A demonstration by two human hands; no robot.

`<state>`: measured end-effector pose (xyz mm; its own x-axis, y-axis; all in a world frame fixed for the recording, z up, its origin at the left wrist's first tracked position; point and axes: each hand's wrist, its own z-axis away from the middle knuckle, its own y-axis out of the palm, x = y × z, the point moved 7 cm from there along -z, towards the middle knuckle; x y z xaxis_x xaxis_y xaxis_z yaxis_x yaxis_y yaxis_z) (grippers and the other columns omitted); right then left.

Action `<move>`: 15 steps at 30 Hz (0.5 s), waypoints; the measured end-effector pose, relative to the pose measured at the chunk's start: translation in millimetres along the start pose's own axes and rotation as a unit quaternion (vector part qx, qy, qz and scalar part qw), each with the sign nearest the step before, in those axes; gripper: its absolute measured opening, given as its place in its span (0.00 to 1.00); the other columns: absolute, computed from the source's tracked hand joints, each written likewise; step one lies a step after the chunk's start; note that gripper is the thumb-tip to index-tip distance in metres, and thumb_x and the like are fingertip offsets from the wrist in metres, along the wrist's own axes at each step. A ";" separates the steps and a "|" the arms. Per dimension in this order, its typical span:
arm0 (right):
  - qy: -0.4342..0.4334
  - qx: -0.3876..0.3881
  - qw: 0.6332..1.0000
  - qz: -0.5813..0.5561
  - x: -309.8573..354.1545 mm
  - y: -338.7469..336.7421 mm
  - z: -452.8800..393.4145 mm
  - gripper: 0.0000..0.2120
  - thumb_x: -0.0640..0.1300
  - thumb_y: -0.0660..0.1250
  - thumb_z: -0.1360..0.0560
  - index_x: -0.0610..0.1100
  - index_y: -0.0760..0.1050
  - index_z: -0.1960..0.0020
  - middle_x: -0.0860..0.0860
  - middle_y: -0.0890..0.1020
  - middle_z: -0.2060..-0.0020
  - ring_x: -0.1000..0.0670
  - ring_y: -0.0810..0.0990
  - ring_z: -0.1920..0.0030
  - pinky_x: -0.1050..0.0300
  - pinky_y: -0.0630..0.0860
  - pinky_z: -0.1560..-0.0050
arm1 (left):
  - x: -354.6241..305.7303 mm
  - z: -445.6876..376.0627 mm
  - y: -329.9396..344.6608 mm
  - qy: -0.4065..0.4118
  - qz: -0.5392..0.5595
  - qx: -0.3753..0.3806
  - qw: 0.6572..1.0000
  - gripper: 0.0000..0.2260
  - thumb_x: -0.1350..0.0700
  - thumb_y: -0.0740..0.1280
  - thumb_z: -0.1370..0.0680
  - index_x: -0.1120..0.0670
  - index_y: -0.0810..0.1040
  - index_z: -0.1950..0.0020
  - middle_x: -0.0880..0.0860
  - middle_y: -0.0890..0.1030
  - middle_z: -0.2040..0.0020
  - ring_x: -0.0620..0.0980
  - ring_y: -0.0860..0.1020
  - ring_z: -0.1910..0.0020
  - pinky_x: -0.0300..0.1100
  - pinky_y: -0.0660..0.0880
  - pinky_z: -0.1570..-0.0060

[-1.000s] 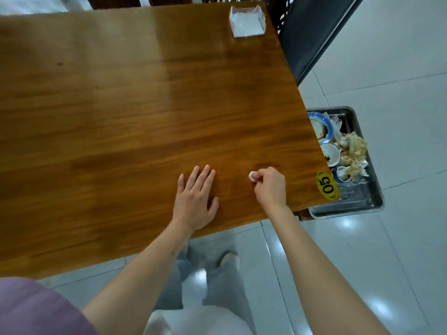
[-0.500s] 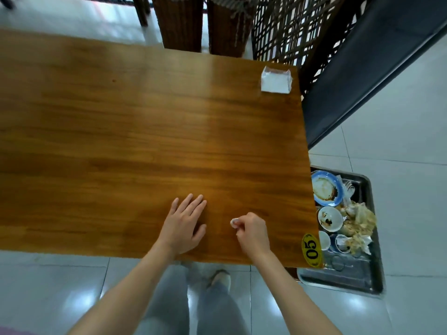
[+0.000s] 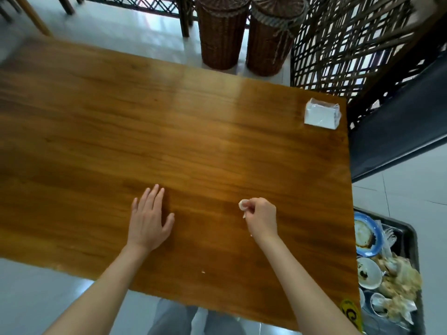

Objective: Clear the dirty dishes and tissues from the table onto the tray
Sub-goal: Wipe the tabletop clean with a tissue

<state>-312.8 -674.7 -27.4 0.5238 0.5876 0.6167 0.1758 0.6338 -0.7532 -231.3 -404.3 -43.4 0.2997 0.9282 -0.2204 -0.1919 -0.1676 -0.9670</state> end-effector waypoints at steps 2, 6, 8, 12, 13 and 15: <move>-0.017 0.013 1.000 0.006 19.5 13.3 -13.5 0.10 0.36 0.65 0.24 0.42 0.81 0.46 0.48 0.82 0.49 0.51 0.80 0.48 0.57 0.79 0.47 | 19.0 -11.0 -5.4 0.010 -0.015 0.013 1.000 0.32 0.43 0.58 0.26 0.58 0.64 0.26 0.57 0.64 0.26 0.57 0.60 0.26 0.57 0.55 0.29; -0.038 0.017 0.999 0.014 64.7 41.2 -43.6 0.09 0.38 0.66 0.24 0.44 0.81 0.47 0.49 0.83 0.50 0.52 0.81 0.49 0.62 0.77 0.50 | 53.8 -38.1 -10.8 0.024 -0.025 0.040 0.999 0.35 0.39 0.54 0.26 0.57 0.59 0.24 0.55 0.60 0.24 0.54 0.55 0.25 0.56 0.53 0.28; -0.043 0.018 0.999 0.008 88.7 58.5 -58.2 0.09 0.38 0.65 0.24 0.44 0.81 0.47 0.50 0.83 0.50 0.52 0.80 0.49 0.62 0.76 0.52 | 62.3 -46.6 -8.1 0.037 -0.032 0.059 0.997 0.37 0.36 0.50 0.27 0.57 0.56 0.23 0.54 0.58 0.24 0.53 0.52 0.24 0.54 0.51 0.27; -0.038 0.007 0.999 0.023 121.2 88.7 -79.0 0.10 0.38 0.63 0.22 0.44 0.81 0.46 0.49 0.82 0.49 0.51 0.80 0.49 0.61 0.76 0.53 | 62.0 -48.0 -2.2 0.039 -0.033 0.069 0.996 0.37 0.35 0.49 0.27 0.57 0.58 0.24 0.55 0.60 0.24 0.55 0.55 0.25 0.55 0.54 0.29; -0.031 0.000 0.999 0.033 125.2 92.6 -81.6 0.11 0.38 0.62 0.22 0.44 0.81 0.45 0.49 0.82 0.49 0.51 0.80 0.49 0.61 0.77 0.52 | 60.9 -48.4 -2.4 0.040 -0.033 0.067 0.996 0.37 0.36 0.50 0.27 0.58 0.61 0.25 0.56 0.62 0.25 0.56 0.57 0.26 0.57 0.57 0.30; -0.014 -0.015 0.999 0.037 128.3 99.3 -81.5 0.11 0.38 0.63 0.22 0.44 0.81 0.44 0.48 0.81 0.49 0.51 0.79 0.49 0.61 0.78 0.51 | 60.3 -49.8 -3.9 0.042 -0.038 0.062 0.996 0.36 0.37 0.52 0.27 0.58 0.63 0.26 0.57 0.65 0.27 0.58 0.62 0.27 0.58 0.60 0.32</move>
<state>-160.2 -577.4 -41.8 0.5128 0.6461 0.5653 0.1622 0.5736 -0.8029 -165.9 -364.2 -59.3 0.3947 0.9044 -0.1623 -0.2786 -0.0506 -0.9591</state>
